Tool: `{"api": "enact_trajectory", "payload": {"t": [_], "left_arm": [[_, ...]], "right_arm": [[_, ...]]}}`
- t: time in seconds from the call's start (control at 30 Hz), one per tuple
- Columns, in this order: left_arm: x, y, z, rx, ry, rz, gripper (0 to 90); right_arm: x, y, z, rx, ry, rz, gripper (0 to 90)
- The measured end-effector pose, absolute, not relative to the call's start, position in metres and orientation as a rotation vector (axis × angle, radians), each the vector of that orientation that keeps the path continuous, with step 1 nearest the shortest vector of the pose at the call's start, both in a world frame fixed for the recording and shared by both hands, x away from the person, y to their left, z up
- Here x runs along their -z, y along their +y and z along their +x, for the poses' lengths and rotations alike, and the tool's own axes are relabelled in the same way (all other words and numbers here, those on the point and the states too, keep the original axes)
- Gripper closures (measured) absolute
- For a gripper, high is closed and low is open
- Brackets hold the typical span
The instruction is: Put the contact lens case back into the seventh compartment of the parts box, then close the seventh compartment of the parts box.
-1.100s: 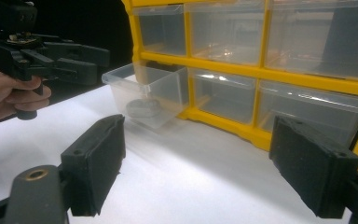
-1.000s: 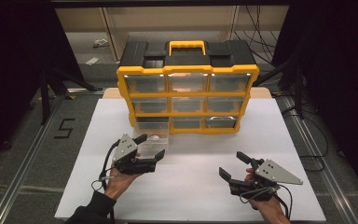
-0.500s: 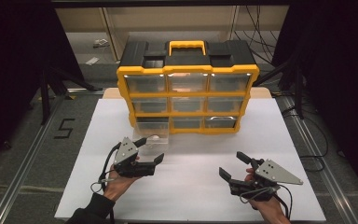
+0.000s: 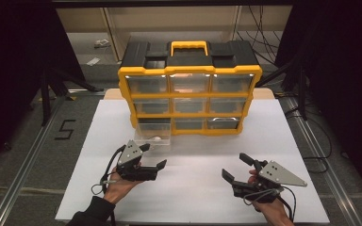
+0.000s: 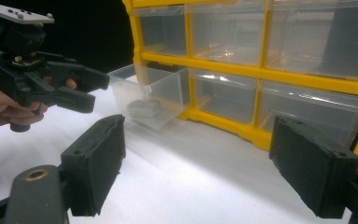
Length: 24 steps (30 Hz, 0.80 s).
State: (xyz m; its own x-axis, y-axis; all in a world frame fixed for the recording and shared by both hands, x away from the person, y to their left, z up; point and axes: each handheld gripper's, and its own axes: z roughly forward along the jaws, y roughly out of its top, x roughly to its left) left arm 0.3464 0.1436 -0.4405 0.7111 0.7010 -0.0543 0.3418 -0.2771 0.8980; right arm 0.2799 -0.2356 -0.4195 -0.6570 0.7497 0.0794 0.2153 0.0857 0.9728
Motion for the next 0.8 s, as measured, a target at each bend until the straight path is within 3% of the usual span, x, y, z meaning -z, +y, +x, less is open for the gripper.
{"api": "enact_trajectory", "payload": {"t": [0.23,0.8], "left_arm": [[0.442,0.144,0.349,-0.43,0.826,1.913,19.5],[0.447,0.147,0.36,-0.44,0.931,1.987,43.2]], "right_arm": [[0.42,-0.236,0.281,-1.604,1.923,0.948,19.3],[0.419,-0.235,0.28,-1.603,1.923,0.941,19.3]]}}
